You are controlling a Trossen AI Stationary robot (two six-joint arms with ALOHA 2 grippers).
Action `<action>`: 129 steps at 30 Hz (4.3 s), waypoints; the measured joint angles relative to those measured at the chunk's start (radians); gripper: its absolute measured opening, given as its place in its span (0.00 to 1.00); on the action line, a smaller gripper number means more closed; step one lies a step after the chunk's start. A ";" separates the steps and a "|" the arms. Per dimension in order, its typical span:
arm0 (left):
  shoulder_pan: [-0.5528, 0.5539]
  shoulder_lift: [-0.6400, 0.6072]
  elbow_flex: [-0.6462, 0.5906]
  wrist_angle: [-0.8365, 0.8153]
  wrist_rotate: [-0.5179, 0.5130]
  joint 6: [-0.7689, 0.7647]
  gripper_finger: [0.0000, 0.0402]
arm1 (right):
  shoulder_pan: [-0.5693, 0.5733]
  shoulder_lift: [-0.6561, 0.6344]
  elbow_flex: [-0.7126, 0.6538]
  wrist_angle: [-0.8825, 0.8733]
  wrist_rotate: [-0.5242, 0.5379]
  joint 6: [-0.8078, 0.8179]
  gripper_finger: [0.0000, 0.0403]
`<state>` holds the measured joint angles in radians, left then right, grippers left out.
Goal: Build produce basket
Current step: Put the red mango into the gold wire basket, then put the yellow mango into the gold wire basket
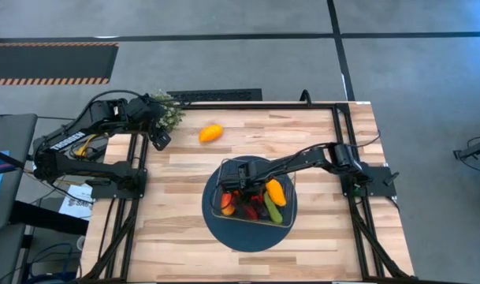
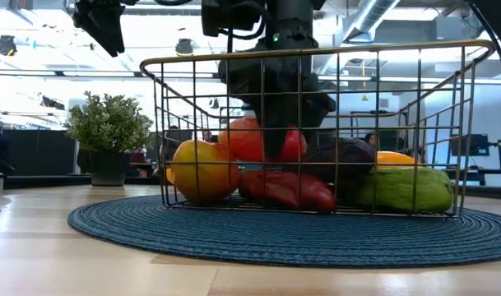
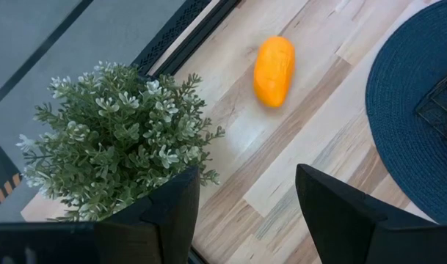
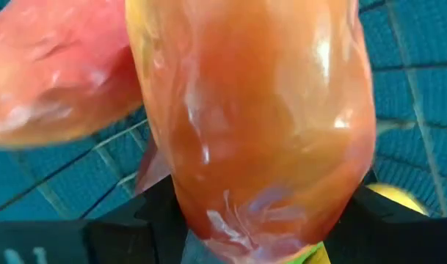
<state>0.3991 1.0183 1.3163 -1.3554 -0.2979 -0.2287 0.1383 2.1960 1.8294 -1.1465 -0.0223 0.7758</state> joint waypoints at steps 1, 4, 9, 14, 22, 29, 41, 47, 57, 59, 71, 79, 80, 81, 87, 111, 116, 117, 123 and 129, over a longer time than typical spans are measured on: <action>0.000 0.000 0.000 0.000 0.000 0.000 0.53 | 0.000 0.001 0.000 0.001 0.017 -0.001 0.63; 0.000 0.000 0.000 0.000 -0.001 0.000 0.53 | 0.001 0.001 -0.001 -0.002 0.022 -0.002 0.63; 0.000 0.000 0.000 0.000 -0.001 0.000 0.53 | -0.005 0.002 -0.002 -0.001 0.022 0.000 0.63; 0.000 0.000 0.000 0.001 -0.001 -0.001 0.53 | -0.005 0.002 -0.002 -0.002 0.023 0.001 0.63; 0.000 0.000 0.000 0.003 -0.001 -0.002 0.53 | -0.010 0.004 0.017 -0.024 -0.001 0.002 0.63; 0.000 0.000 0.000 0.003 -0.001 -0.002 0.53 | -0.010 0.004 0.018 -0.025 -0.020 0.004 0.63; 0.000 0.000 0.000 0.003 0.000 -0.002 0.53 | -0.010 0.004 0.019 -0.018 -0.032 0.001 0.63; 0.000 0.000 0.000 0.003 0.000 -0.002 0.53 | -0.010 0.004 0.019 0.055 -0.032 0.017 0.63; 0.000 0.000 0.000 0.003 0.000 -0.003 0.53 | -0.014 0.002 0.020 0.164 -0.093 0.058 0.63; 0.000 0.000 0.000 0.003 0.000 -0.001 0.53 | -0.015 0.002 0.020 0.163 -0.107 0.049 0.63; 0.000 0.000 0.000 0.001 0.000 0.004 0.53 | -0.015 0.002 0.020 0.107 -0.109 0.038 0.63; 0.000 0.000 0.000 0.001 0.000 0.014 0.53 | -0.016 0.000 -0.004 0.133 -0.109 0.037 0.63; 0.000 0.000 0.000 0.001 0.000 0.015 0.53 | -0.016 0.000 -0.008 0.132 -0.110 0.037 0.63; 0.000 0.000 0.000 0.001 0.000 0.015 0.53 | -0.016 0.000 -0.008 0.133 -0.114 0.037 0.63; 0.000 0.000 0.000 0.002 0.000 0.015 0.53 | -0.020 -0.002 -0.017 0.135 -0.133 0.037 0.53; 0.000 0.000 0.000 0.003 -0.003 0.010 0.53 | -0.035 0.001 -0.019 0.103 -0.137 0.019 0.77; 0.000 0.000 0.000 0.004 -0.003 0.009 0.53 | -0.035 0.001 -0.019 0.103 -0.137 0.019 0.77; 0.000 0.000 0.000 0.005 -0.003 0.009 0.53 | -0.035 0.001 -0.018 0.101 -0.137 0.019 0.77; 0.000 0.000 0.000 0.012 -0.004 0.005 0.53 | -0.035 -0.007 0.044 -0.010 -0.167 0.016 0.78; 0.000 0.001 0.000 0.014 -0.004 0.010 0.53 | -0.034 -0.009 0.172 -0.181 -0.185 -0.005 0.77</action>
<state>0.3988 1.0191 1.3163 -1.3413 -0.3019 -0.2184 0.1040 2.1872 2.0017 -1.3277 -0.2077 0.7708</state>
